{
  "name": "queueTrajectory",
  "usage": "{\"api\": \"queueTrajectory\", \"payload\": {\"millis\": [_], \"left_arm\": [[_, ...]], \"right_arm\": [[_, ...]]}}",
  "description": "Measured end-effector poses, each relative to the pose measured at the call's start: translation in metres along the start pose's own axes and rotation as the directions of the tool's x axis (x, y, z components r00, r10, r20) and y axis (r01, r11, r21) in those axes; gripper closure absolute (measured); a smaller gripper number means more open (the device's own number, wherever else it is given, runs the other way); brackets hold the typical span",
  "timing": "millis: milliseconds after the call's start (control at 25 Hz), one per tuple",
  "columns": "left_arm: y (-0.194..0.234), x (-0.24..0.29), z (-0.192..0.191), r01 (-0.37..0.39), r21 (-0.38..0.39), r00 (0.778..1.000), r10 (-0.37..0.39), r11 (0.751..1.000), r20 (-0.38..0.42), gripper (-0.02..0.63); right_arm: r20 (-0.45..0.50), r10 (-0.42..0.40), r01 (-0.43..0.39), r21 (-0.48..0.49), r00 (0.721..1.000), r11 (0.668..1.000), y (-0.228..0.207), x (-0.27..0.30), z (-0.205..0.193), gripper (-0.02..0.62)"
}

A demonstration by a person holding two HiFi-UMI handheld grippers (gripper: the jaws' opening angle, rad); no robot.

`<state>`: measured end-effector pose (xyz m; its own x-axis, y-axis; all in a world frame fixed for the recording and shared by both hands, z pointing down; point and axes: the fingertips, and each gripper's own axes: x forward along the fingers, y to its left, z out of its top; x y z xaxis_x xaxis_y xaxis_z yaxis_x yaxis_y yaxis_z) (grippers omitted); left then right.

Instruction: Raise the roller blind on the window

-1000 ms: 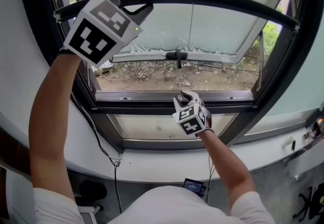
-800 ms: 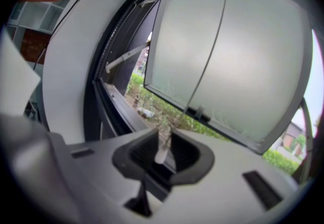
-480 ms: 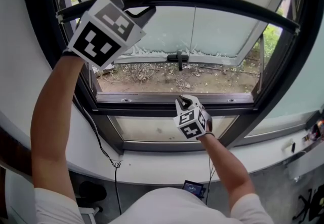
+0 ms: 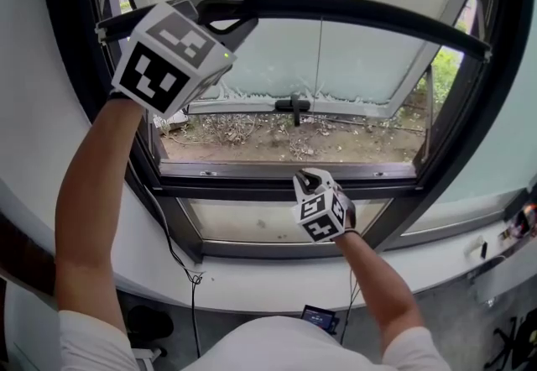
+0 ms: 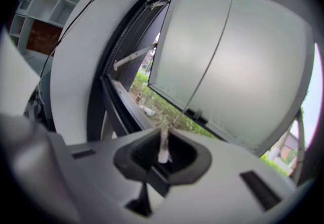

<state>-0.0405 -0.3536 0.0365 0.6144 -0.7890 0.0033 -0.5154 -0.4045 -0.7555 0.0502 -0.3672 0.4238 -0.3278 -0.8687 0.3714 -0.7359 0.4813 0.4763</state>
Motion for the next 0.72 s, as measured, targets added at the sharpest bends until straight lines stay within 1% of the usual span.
{"api": "queueTrajectory", "payload": {"millis": [160,280,400,560,720], "left_arm": [[0.001,-0.003,0.003,-0.024,-0.014,0.999,0.025,1.000,0.029,0.508],[0.002,-0.008,0.007,-0.051,-0.043,0.996,0.054,0.998,0.074,0.508],[-0.004,-0.016,0.015,-0.074,-0.046,0.990,0.079,0.996,0.121,0.508],[-0.022,-0.022,0.018,-0.055,-0.052,0.986,0.062,0.997,0.153,0.508],[-0.035,-0.028,0.015,-0.041,-0.089,0.983,0.056,0.995,0.172,0.508]], "right_arm": [[-0.003,0.006,-0.006,-0.014,1.000,1.000,0.005,-0.004,0.001,0.538],[-0.001,0.002,-0.002,-0.017,1.000,1.000,0.005,-0.005,0.000,0.538],[-0.002,-0.005,0.005,-0.015,1.000,1.000,0.003,-0.007,-0.001,0.538],[0.000,-0.012,0.012,-0.020,1.000,1.000,0.002,-0.010,-0.001,0.538],[-0.002,-0.019,0.019,-0.020,1.000,1.000,0.001,-0.014,-0.003,0.538]]}}
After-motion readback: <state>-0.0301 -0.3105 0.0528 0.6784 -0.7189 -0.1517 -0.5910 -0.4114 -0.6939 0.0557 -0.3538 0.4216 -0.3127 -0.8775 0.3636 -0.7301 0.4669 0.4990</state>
